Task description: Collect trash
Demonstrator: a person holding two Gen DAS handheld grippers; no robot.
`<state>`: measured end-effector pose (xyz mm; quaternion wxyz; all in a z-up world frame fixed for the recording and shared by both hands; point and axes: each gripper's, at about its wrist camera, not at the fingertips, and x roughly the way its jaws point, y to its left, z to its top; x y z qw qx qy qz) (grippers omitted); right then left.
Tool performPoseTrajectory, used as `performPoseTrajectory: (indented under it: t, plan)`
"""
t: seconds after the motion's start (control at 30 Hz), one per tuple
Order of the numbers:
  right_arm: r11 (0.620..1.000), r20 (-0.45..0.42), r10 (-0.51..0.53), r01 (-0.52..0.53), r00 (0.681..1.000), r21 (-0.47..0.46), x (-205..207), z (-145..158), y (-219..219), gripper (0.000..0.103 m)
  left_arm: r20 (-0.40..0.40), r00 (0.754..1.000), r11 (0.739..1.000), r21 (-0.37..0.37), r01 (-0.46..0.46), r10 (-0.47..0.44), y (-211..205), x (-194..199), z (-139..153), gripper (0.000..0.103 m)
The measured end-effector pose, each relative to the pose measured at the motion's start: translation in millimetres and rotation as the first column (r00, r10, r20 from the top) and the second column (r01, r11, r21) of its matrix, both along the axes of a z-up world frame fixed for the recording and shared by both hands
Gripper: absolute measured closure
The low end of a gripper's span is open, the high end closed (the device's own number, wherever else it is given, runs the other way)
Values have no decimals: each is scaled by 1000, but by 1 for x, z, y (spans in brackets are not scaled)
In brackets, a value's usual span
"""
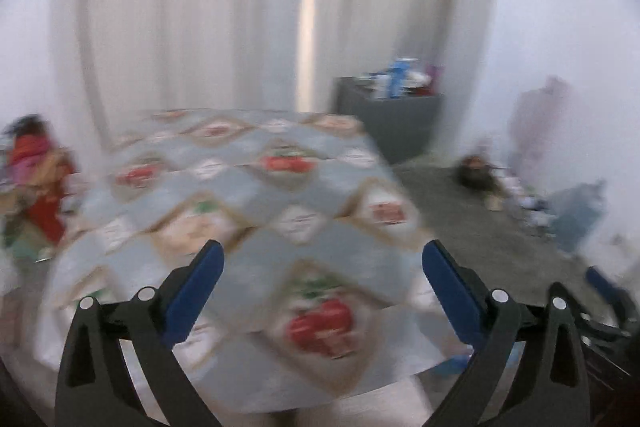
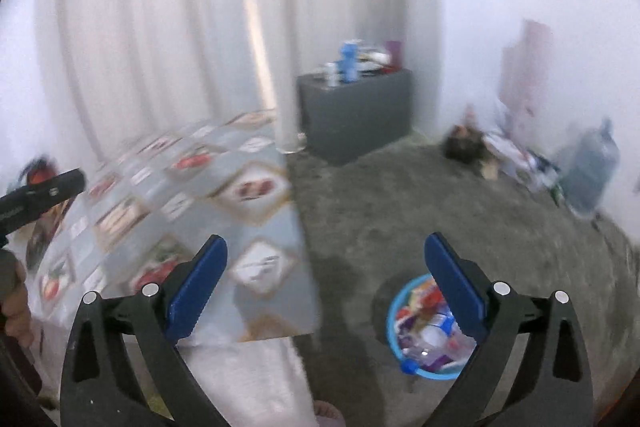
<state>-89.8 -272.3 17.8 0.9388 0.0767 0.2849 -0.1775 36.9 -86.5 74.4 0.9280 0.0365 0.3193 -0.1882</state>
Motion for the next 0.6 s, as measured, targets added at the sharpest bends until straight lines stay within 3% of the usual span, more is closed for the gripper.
performPoseTrajectory:
  t: [0.1, 0.17, 0.23, 0.4, 0.6]
  plan:
    - [999, -28, 48, -49, 998, -17, 7, -3, 27, 8, 12, 997, 994, 79, -78, 77, 22, -7, -10, 6]
    - [999, -79, 50, -51, 996, -7, 15, -6, 41, 8, -10, 993, 981, 155, -112, 115, 31, -11, -22, 6]
    - [999, -128, 44, -41, 991, 26, 22, -11, 51, 8, -47, 990, 974, 187, -125, 136, 39, -12, -32, 6]
    - [1000, -195, 20, -24, 981, -17, 21, -20, 77, 8, -192, 966, 972, 187, -140, 176, 52, -22, -55, 6]
    - [1000, -252, -15, 10, 967, -19, 16, -30, 77, 8, -199, 967, 971, 208, -118, 160, 46, -31, -60, 6]
